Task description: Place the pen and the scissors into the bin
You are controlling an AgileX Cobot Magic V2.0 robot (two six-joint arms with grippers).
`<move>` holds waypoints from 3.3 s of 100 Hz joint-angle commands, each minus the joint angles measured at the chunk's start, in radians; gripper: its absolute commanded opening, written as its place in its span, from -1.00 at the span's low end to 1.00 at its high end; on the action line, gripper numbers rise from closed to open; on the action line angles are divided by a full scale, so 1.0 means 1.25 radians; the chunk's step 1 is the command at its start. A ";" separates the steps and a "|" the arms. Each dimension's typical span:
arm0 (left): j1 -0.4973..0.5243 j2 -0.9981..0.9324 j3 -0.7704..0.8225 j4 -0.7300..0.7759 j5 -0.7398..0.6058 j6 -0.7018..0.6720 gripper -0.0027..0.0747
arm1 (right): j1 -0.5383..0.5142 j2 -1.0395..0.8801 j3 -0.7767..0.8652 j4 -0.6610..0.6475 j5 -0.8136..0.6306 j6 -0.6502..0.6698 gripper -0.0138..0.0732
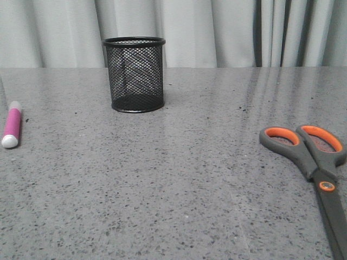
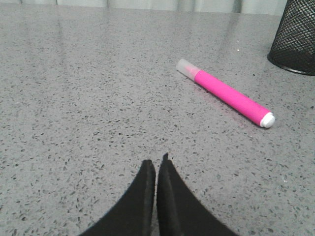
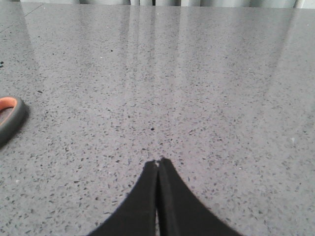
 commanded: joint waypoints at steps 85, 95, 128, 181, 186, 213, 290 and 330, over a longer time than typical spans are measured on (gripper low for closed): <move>0.001 -0.025 0.035 0.081 -0.050 -0.006 -0.98 | -0.005 -0.014 0.012 0.000 -0.309 0.003 -0.84; 0.001 -0.025 0.035 0.126 -0.076 -0.006 -0.98 | -0.005 -0.014 0.012 0.000 -0.380 0.077 -0.84; 0.001 -0.025 0.033 -0.417 -0.448 -0.009 -0.98 | -0.005 -0.014 0.010 0.006 -0.415 0.196 -0.84; -0.006 0.003 0.008 -0.725 -0.356 -0.011 -0.89 | -0.005 0.129 -0.127 0.006 -0.403 0.237 -0.83; -0.014 0.023 -0.025 -0.678 -0.306 0.004 -0.71 | -0.005 0.162 -0.162 0.006 -0.399 0.243 -0.78; -0.028 0.345 -0.320 -0.377 -0.115 0.038 0.16 | 0.084 0.399 -0.379 0.006 -0.203 0.243 0.17; -0.028 1.196 -0.888 -0.180 0.394 -0.094 -0.23 | 0.247 0.539 -0.466 0.006 -0.050 0.243 0.17; -0.028 1.267 -0.889 -0.175 0.378 -0.094 -0.25 | 0.247 0.542 -0.466 0.006 -0.050 0.243 0.17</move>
